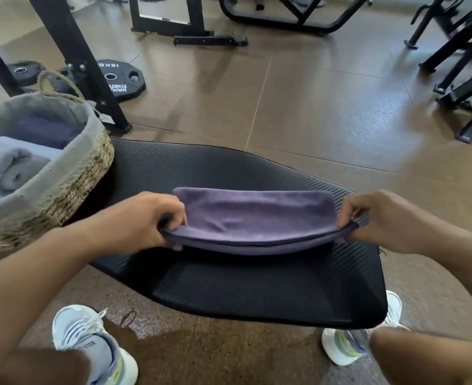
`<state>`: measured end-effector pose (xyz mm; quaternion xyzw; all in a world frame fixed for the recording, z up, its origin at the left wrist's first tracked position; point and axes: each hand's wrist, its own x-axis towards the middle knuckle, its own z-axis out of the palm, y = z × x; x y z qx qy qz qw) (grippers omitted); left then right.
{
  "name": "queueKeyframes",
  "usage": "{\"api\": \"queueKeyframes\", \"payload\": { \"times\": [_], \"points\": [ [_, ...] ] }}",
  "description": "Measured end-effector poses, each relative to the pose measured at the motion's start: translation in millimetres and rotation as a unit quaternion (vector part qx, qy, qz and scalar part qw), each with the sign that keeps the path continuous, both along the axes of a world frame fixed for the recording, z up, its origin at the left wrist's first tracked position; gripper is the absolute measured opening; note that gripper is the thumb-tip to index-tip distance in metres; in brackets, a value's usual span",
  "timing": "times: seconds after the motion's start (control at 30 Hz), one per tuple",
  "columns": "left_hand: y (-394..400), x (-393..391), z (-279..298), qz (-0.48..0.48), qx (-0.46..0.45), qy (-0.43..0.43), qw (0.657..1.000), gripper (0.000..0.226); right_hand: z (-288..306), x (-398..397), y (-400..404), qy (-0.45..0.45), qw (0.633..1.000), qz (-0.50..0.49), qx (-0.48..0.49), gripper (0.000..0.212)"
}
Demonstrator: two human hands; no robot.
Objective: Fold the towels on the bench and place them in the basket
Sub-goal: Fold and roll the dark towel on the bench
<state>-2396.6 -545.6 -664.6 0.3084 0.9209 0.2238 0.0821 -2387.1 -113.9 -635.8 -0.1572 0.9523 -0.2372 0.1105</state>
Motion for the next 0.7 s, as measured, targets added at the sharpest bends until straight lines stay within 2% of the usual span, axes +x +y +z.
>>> {"api": "queueKeyframes", "payload": {
  "times": [0.07,0.2,0.27,0.33,0.43,0.5,0.6,0.63,0.7],
  "points": [
    [-2.2,3.8,-4.9,0.019,-0.038,-0.034,0.999,0.044,-2.9,7.1,-1.9,-0.011,0.999,0.008,0.053,0.029],
    [-4.1,7.9,-0.2,0.006,-0.061,-0.043,0.997,0.041,-2.6,13.8,-0.9,-0.009,0.998,0.036,0.054,0.03],
    [-3.3,11.7,2.9,-0.009,-0.092,-0.061,0.994,0.042,-5.2,16.3,2.1,-0.041,0.993,0.066,0.084,0.031],
    [-2.3,13.2,6.7,-0.003,-0.125,-0.076,0.989,0.052,-6.0,19.6,2.9,-0.081,0.983,0.093,0.133,0.028],
    [3.8,13.7,11.0,0.063,-0.085,-0.017,0.994,0.064,3.2,19.4,1.2,-0.107,0.981,0.066,0.15,0.026],
    [14.0,15.2,10.8,0.114,-0.023,0.049,0.992,0.055,7.3,16.8,-0.7,-0.063,0.988,0.021,0.142,0.035],
    [41.1,15.6,1.3,0.106,0.05,0.098,0.988,0.026,-2.4,17.6,-20.3,0.068,0.996,-0.018,0.047,0.029],
    [51.4,14.5,-3.4,0.094,0.05,0.103,0.989,0.026,-8.7,18.0,-32.7,0.102,0.995,-0.005,0.021,0.028],
    [73.4,13.6,-12.3,0.08,0.035,0.07,0.994,0.05,-23.3,16.3,-57.9,0.136,0.989,0.056,0.016,0.041]
  ]
}}
